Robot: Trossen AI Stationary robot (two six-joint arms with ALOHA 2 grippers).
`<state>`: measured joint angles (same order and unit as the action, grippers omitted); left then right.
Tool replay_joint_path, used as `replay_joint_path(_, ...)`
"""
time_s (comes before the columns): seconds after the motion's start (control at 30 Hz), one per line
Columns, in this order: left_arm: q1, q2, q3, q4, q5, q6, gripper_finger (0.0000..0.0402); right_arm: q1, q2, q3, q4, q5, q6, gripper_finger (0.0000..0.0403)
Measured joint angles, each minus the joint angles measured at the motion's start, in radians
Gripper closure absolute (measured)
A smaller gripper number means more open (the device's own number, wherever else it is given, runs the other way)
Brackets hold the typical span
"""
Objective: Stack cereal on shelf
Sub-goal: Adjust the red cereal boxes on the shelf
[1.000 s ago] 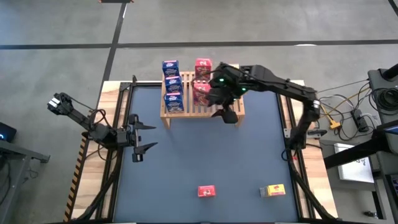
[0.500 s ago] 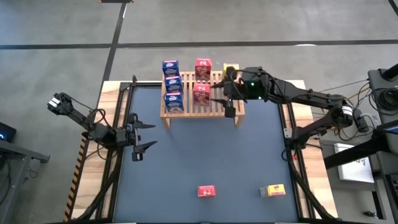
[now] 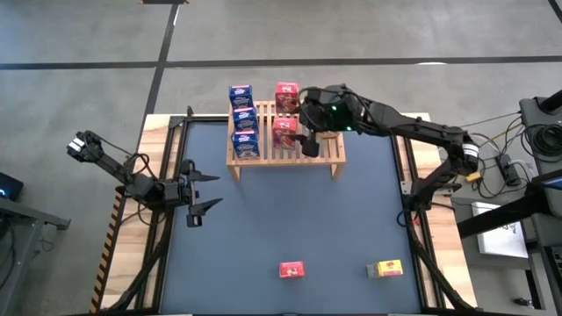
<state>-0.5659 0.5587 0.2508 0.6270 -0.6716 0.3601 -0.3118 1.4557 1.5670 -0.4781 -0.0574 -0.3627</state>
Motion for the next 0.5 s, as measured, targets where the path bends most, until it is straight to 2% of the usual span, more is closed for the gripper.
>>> replay_joint_path(0.17,0.0,0.0,0.0,-0.008,0.0,-0.003,0.0141,-0.051,0.061,0.061,-0.014,-0.013,0.082,0.0063)
replay_joint_path(0.23,0.0,0.0,0.0,-0.008,0.0,-0.003,0.0141,-0.076,0.095,0.09,-0.066,-0.059,0.101,0.0058)
replay_joint_path(0.37,0.0,0.005,0.0,-0.008,0.0,-0.003,0.0141,-0.108,0.168,0.147,-0.145,-0.157,0.103,0.0056)
replay_joint_path(0.5,0.0,0.012,0.0,-0.007,0.0,-0.003,0.0141,-0.12,0.236,0.206,-0.197,-0.161,0.079,0.0055)
